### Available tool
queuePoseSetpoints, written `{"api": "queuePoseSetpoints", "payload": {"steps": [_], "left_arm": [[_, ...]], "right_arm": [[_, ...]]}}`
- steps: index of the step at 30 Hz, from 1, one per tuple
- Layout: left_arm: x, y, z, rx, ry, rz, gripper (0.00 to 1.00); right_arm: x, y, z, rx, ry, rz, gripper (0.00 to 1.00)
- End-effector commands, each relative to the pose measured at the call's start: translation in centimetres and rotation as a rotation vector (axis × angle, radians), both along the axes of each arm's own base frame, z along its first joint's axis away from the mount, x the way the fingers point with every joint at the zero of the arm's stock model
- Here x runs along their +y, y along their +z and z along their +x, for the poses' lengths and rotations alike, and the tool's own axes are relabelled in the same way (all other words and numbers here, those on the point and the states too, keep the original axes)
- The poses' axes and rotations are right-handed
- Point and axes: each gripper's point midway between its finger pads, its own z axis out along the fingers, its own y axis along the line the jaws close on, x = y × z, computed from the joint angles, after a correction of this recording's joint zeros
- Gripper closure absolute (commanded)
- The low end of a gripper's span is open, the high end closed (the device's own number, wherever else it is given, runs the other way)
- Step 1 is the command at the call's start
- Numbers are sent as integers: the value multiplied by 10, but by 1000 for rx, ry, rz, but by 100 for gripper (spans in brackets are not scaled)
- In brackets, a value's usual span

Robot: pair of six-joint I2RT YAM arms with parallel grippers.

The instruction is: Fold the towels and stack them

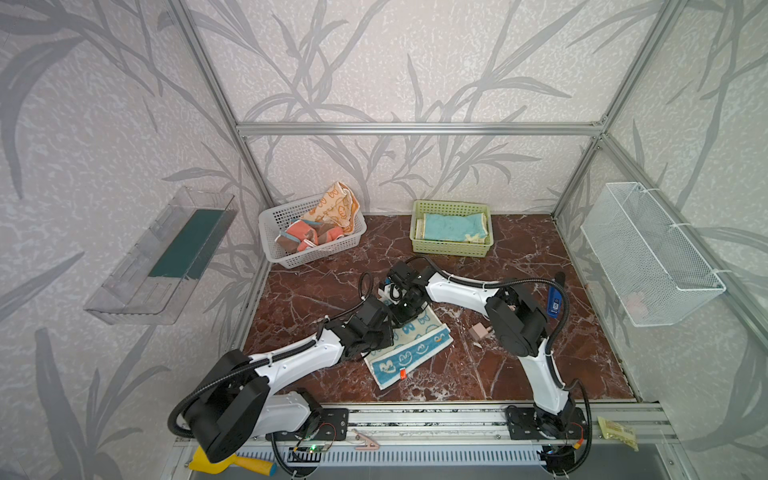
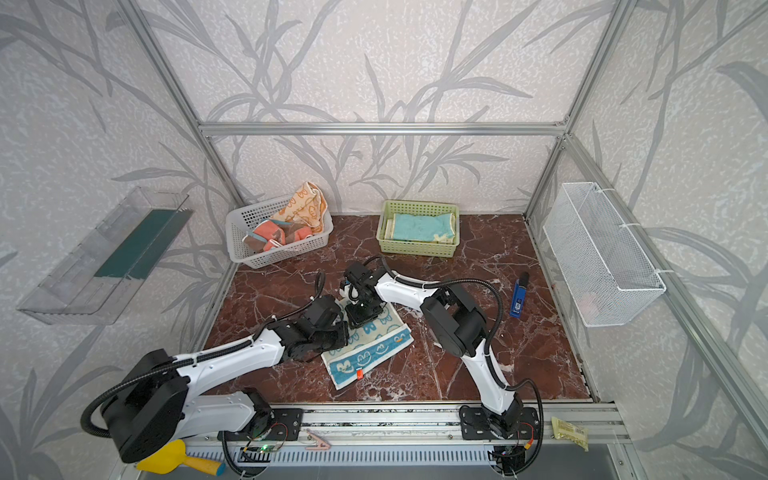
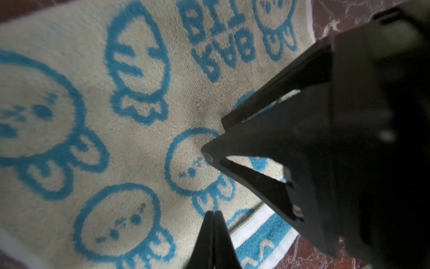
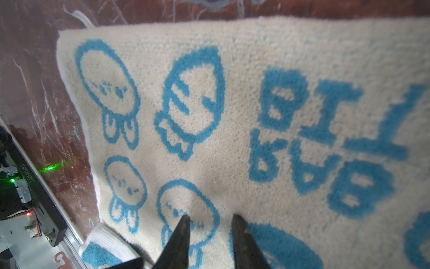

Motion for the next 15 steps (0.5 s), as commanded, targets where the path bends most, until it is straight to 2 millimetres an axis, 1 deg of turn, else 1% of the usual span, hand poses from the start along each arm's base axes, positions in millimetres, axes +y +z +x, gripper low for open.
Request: {"api": "queuePoseSetpoints", "payload": {"steps": [1, 4, 8, 12, 15], "left_arm": [[-12, -3, 10, -35, -23, -36, 94], [-10, -16, 6, -29, -23, -7, 91], [-24, -22, -12, -11, -99, 29, 91], [-40, -23, -40, 28, -187, 72, 89], [-51, -13, -68, 18, -277, 118, 88]], "right_arm": [[-34, -47, -10, 65, -44, -152, 68], [-34, -49, -10, 74, -51, -149, 69], [-34, -51, -9, 80, -54, -154, 69], [-37, -53, -8, 93, -64, -159, 69], [-39, -55, -7, 95, -68, -163, 69]]}}
